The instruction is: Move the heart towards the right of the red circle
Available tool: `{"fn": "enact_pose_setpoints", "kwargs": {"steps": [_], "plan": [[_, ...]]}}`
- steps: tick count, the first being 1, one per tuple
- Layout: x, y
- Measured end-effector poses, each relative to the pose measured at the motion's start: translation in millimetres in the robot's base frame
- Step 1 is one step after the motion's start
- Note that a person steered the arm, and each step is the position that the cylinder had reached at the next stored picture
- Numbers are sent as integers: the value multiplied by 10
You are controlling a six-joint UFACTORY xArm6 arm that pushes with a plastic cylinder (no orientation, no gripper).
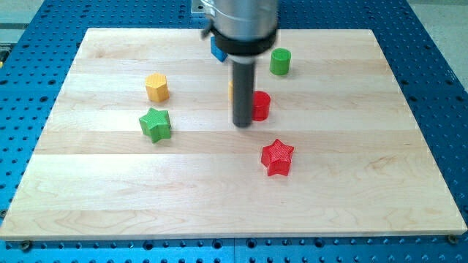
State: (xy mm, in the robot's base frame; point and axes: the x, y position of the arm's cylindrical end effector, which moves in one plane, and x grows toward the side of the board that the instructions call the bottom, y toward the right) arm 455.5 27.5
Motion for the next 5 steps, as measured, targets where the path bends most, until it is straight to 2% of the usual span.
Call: {"fn": "enact_pose_setpoints", "kwargs": {"steps": [1,2,3,4,5], "plan": [[-164,-434],[-543,-629],[-750,-372],[-787,7],[-1140,74]]}}
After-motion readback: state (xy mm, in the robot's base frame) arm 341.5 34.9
